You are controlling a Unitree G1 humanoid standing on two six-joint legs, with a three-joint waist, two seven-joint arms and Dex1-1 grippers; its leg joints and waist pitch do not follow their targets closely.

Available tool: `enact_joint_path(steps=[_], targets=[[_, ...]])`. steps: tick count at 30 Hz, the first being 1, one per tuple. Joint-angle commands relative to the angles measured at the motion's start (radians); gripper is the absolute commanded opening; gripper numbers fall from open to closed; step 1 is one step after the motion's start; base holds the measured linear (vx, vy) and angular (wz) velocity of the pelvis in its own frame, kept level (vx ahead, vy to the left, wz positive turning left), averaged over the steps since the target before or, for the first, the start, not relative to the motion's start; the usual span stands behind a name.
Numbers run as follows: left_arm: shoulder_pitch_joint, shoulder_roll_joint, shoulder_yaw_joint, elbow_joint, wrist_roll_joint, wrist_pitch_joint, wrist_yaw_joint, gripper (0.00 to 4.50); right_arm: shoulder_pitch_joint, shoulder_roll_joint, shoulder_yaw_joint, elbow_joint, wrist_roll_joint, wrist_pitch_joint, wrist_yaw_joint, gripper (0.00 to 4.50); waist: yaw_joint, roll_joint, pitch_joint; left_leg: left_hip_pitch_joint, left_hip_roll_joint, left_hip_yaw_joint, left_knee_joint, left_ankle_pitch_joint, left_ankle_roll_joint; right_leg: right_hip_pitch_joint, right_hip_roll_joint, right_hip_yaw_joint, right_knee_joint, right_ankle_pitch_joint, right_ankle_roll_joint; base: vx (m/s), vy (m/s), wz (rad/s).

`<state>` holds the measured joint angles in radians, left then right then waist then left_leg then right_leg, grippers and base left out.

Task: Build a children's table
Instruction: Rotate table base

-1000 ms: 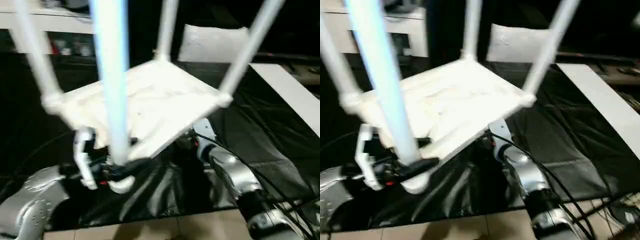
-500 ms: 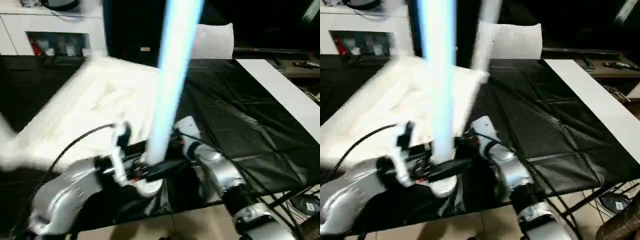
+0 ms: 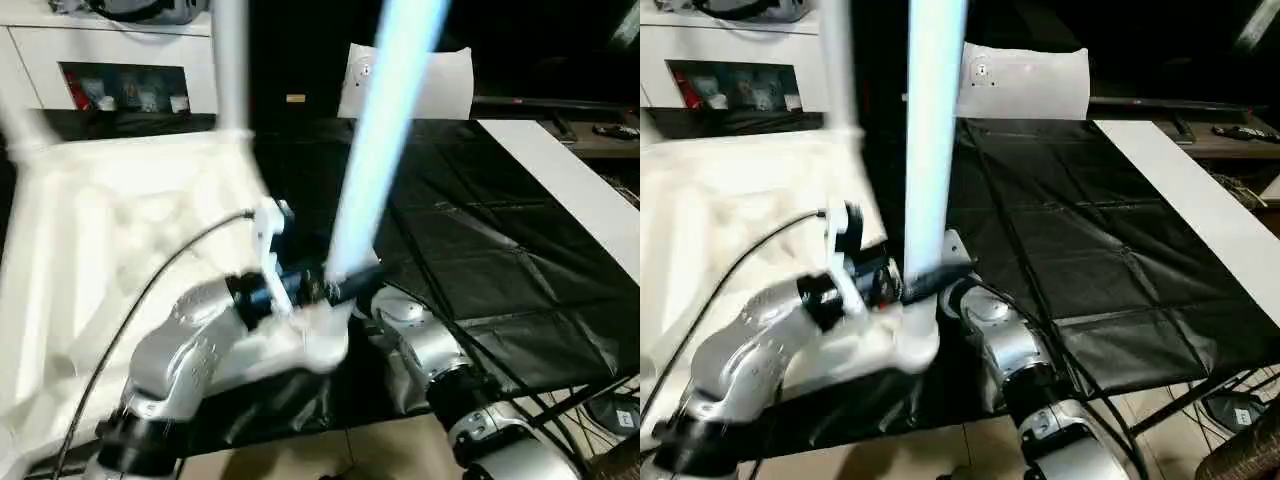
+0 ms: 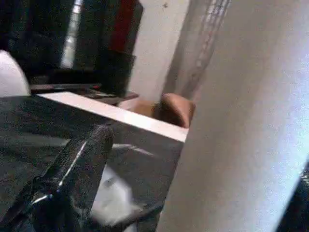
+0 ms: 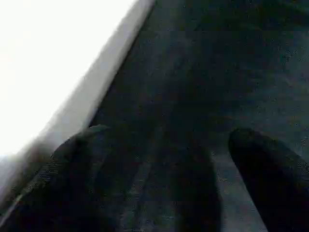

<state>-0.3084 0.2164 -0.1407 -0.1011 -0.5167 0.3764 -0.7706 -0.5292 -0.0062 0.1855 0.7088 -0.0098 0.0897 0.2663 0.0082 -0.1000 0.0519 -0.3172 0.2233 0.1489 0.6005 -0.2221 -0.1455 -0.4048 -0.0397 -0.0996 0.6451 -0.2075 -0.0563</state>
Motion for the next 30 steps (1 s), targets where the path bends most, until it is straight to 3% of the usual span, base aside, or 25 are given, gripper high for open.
enact_joint_path(steps=[1, 6, 12, 14, 15, 17, 18, 21, 24, 26, 29, 30], targets=[[-0.006, 0.012, 0.050, 0.026, 0.018, -0.016, 0.019, 4.45, 0.011, -0.034, -0.052, 0.002, 0.006, -0.010, -0.029, 4.50, 0.008, 0.014, -0.055, -0.025, 0.001, 0.015, -0.062, -0.095, 0.015, 0.064, -0.075, 0.073, -0.092, -0.238, -0.040, 0.000, 0.000, 0.00], [-0.010, 0.058, 0.135, 0.085, 0.031, -0.076, 0.039, 4.45, 0.061, -0.117, -0.120, -0.022, 0.029, -0.013, -0.026, 4.50, 0.010, 0.007, -0.055, -0.030, -0.008, 0.017, -0.058, -0.103, 0.024, 0.069, -0.072, 0.070, -0.101, -0.283, -0.011, 0.000, 0.000, 0.00], [0.012, 0.091, 0.151, 0.081, 0.043, -0.087, 0.036, 4.45, 0.105, -0.168, -0.141, -0.099, 0.053, -0.020, 0.032, 4.50, 0.009, 0.005, -0.052, -0.026, -0.008, 0.017, -0.056, -0.133, 0.041, 0.057, -0.071, 0.064, -0.114, -0.391, 0.028, 0.000, 0.000, 0.00], [0.037, 0.107, 0.140, 0.046, 0.035, -0.060, 0.010, 4.45, 0.125, -0.180, -0.143, -0.147, 0.072, -0.017, 0.076, 4.50, 0.010, 0.008, -0.053, -0.027, -0.003, 0.015, -0.059, -0.124, 0.048, 0.056, -0.071, 0.064, -0.108, -0.352, 0.010, 0.000, 0.000, 0.00], [0.095, 0.170, 0.080, -0.017, 0.060, -0.025, -0.042, 4.45, 0.174, -0.207, -0.124, -0.269, 0.112, -0.017, 0.183, 4.50, 0.012, 0.007, -0.054, -0.026, 0.000, 0.014, -0.059, -0.123, 0.049, 0.059, -0.072, 0.065, -0.104, -0.333, 0.005, 0.000, 0.000, 0.00], [0.115, 0.209, 0.048, -0.029, 0.094, -0.022, -0.063, 4.45, 0.194, -0.216, -0.119, -0.324, 0.147, 0.009, 0.237, 4.50, 0.015, 0.007, -0.053, -0.029, 0.010, 0.009, -0.065, -0.117, 0.074, 0.062, -0.074, 0.069, -0.096, -0.276, -0.002, 0.000, 0.000, 0.00], [0.136, 0.273, 0.007, -0.021, 0.163, -0.020, -0.073, 4.45, 0.221, -0.232, -0.107, -0.397, 0.187, 0.045, 0.300, 4.50, 0.014, 0.011, -0.052, -0.023, 0.003, 0.013, -0.064, -0.115, 0.081, 0.056, -0.066, 0.066, -0.098, -0.266, -0.014, 0.000, 0.000, 0.00], [0.149, 0.348, -0.013, 0.027, 0.264, -0.029, -0.052, 4.28, 0.262, -0.271, -0.076, -0.498, 0.222, 0.077, 0.379, 4.50, 0.019, 0.013, -0.049, -0.022, 0.006, 0.014, -0.066, -0.120, 0.079, 0.055, -0.071, 0.068, -0.104, -0.294, -0.029, 0.000, 0.000, 0.00], [0.158, 0.399, 0.000, 0.017, 0.263, 0.006, -0.072, 4.28, 0.296, -0.302, -0.055, -0.569, 0.244, 0.095, 0.432, 4.50, 0.030, 0.013, -0.047, -0.019, 0.004, 0.014, -0.067, -0.138, 0.070, 0.056, -0.074, 0.068, -0.112, -0.350, -0.018, 0.000, 0.000, 0.00], [0.167, 0.441, -0.001, -0.002, 0.256, 0.057, -0.088, 3.91, 0.312, -0.323, -0.044, -0.608, 0.254, 0.109, 0.458, 4.50, 0.033, 0.015, -0.045, -0.017, 0.006, 0.013, -0.069, -0.141, 0.065, 0.053, -0.075, 0.068, -0.111, -0.356, -0.025, 0.000, 0.000, 0.00], [0.182, 0.502, -0.001, -0.043, 0.235, 0.153, -0.098, 3.87, 0.341, -0.361, -0.030, -0.683, 0.260, 0.166, 0.507, 4.50, 0.035, 0.022, -0.046, -0.019, 0.008, 0.010, -0.071, -0.139, 0.059, 0.056, -0.077, 0.069, -0.107, -0.330, -0.043, 0.000, 0.000, 0.00], [0.181, 0.509, 0.001, -0.048, 0.227, 0.179, -0.099, 3.59, 0.346, -0.370, -0.026, -0.696, 0.266, 0.181, 0.520, 4.50, 0.034, 0.019, -0.043, -0.018, 0.006, 0.012, -0.071, -0.148, 0.060, 0.056, -0.073, 0.068, -0.109, -0.339, -0.044, 0.000, 0.000, 0.00]])
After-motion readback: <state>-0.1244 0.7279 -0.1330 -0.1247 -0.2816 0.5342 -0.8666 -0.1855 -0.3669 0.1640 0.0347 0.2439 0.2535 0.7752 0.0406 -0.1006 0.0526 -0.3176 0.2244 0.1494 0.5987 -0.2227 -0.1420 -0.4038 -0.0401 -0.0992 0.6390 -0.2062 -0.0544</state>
